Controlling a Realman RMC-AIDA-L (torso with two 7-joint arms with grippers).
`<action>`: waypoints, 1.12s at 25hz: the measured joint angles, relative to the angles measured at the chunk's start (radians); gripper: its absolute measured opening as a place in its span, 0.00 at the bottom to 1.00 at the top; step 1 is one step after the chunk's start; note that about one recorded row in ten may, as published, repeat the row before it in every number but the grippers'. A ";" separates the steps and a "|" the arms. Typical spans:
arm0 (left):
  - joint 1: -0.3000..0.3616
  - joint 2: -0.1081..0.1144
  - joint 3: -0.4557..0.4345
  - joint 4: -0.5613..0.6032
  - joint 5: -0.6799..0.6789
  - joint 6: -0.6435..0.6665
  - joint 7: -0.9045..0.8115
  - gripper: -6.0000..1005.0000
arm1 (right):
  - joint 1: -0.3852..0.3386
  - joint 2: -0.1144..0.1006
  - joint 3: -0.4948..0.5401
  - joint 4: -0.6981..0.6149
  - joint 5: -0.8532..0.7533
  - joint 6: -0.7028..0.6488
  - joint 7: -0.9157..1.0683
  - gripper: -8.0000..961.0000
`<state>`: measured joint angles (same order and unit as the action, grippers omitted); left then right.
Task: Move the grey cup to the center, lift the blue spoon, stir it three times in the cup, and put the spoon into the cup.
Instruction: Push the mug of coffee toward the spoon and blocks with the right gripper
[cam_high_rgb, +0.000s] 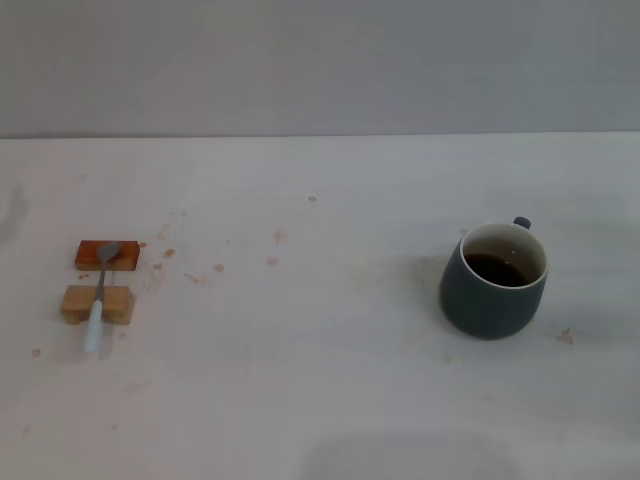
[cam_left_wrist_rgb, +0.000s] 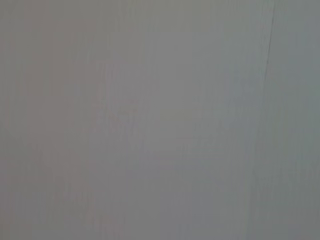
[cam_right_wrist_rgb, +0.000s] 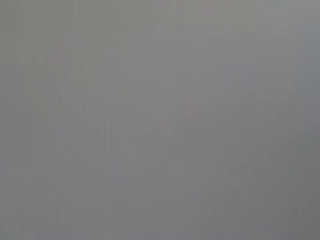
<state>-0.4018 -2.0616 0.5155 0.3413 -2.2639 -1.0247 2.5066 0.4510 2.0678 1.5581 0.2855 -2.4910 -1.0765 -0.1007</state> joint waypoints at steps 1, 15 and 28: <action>0.000 0.000 0.000 0.000 0.000 0.000 0.000 0.83 | 0.000 0.000 0.001 0.000 0.000 0.000 0.001 0.64; 0.001 -0.002 0.008 -0.011 0.003 -0.001 0.000 0.83 | -0.007 0.004 0.029 0.000 0.004 0.005 0.001 0.64; 0.007 -0.003 0.008 -0.013 0.003 -0.009 -0.007 0.82 | -0.033 0.008 0.028 0.019 0.005 0.007 0.002 0.64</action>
<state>-0.3946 -2.0648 0.5231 0.3282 -2.2609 -1.0338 2.5000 0.4175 2.0757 1.5866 0.3041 -2.4865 -1.0690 -0.0982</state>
